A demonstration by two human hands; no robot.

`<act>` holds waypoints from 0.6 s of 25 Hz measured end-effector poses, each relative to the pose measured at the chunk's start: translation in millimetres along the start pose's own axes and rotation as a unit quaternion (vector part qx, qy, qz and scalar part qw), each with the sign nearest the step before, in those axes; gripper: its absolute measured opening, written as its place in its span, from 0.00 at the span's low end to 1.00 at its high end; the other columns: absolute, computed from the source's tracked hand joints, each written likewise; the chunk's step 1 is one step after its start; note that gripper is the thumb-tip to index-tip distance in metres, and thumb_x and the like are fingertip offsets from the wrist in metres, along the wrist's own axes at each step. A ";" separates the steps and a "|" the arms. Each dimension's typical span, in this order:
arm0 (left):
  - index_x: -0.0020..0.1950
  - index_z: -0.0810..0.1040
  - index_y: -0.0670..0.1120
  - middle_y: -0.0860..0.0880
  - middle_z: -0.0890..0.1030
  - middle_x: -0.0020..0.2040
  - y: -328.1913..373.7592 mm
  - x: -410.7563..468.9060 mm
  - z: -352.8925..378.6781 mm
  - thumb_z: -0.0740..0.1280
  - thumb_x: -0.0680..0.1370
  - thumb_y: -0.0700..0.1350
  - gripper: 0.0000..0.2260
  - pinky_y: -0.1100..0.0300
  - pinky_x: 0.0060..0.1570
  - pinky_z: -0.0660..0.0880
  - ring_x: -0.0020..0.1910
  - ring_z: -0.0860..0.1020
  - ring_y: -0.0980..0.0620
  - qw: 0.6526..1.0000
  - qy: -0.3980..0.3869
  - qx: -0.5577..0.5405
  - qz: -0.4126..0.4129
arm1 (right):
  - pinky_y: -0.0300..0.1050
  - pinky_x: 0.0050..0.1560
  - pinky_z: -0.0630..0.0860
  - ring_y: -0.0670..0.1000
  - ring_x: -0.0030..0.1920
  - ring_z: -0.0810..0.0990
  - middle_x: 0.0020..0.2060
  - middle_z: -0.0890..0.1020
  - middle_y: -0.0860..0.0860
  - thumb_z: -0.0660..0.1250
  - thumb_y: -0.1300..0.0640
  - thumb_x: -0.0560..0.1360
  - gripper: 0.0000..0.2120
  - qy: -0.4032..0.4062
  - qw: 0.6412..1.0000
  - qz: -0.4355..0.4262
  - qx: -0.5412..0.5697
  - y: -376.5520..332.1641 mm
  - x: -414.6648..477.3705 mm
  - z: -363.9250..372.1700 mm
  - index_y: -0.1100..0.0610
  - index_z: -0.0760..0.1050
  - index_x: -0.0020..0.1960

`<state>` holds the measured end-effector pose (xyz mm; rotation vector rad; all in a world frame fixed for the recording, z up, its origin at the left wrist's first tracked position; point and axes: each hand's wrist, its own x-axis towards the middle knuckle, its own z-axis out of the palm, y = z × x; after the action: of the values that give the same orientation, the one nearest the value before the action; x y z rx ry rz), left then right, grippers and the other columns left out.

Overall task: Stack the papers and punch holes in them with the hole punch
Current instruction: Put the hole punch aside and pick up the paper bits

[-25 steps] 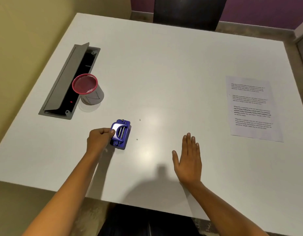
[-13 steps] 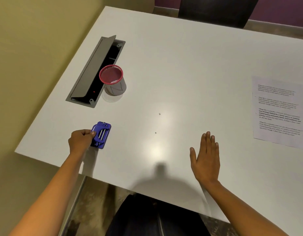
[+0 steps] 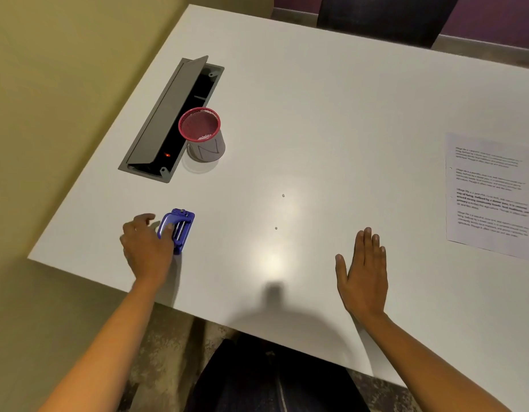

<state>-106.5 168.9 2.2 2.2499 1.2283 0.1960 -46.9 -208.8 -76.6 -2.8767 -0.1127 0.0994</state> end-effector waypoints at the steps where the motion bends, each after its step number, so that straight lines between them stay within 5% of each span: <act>1: 0.63 0.73 0.42 0.41 0.74 0.62 2.7 -12.3 4.6 0.68 0.76 0.45 0.17 0.47 0.57 0.69 0.61 0.72 0.40 0.996 0.035 0.048 0.066 | 0.51 0.77 0.48 0.52 0.78 0.46 0.78 0.51 0.53 0.47 0.43 0.80 0.32 -0.002 1.000 0.000 0.002 -0.3 0.2 0.3 0.59 0.47 0.78; 5: 0.70 0.69 0.43 0.45 0.68 0.73 4.1 -59.3 45.6 0.62 0.79 0.49 0.21 0.50 0.71 0.62 0.72 0.64 0.46 0.967 -0.033 0.081 0.238 | 0.49 0.78 0.45 0.50 0.78 0.45 0.78 0.50 0.53 0.47 0.45 0.80 0.31 0.000 0.996 0.021 0.082 -7.5 1.4 0.3 0.59 0.48 0.78; 8: 0.77 0.57 0.46 0.48 0.54 0.79 -6.5 -76.1 80.3 0.55 0.81 0.52 0.25 0.51 0.77 0.49 0.79 0.50 0.50 0.949 -0.103 0.125 0.269 | 0.49 0.77 0.51 0.49 0.78 0.49 0.78 0.54 0.52 0.52 0.51 0.82 0.26 0.012 0.983 0.043 0.177 -28.0 1.6 -0.9 0.59 0.54 0.77; 11: 0.79 0.49 0.46 0.48 0.48 0.80 -9.4 -80.9 98.1 0.51 0.82 0.53 0.28 0.47 0.77 0.46 0.79 0.47 0.50 0.937 -0.115 0.177 0.278 | 0.49 0.73 0.61 0.49 0.72 0.62 0.70 0.68 0.53 0.56 0.59 0.81 0.18 0.039 0.975 0.001 0.217 -57.1 6.1 -0.3 0.59 0.66 0.71; 15: 0.79 0.47 0.46 0.49 0.48 0.80 -9.2 -80.6 101.0 0.51 0.81 0.53 0.28 0.45 0.76 0.47 0.79 0.46 0.51 0.935 -0.111 0.204 0.269 | 0.30 0.58 0.66 0.37 0.55 0.70 0.57 0.77 0.48 0.56 0.59 0.81 0.11 -0.019 0.958 -0.037 0.283 -96.4 22.2 -2.2 0.54 0.73 0.61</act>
<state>-120.6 66.4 -75.7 2.8399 0.5433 -0.1247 -31.2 -114.6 -50.7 -2.2962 -0.1670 0.1457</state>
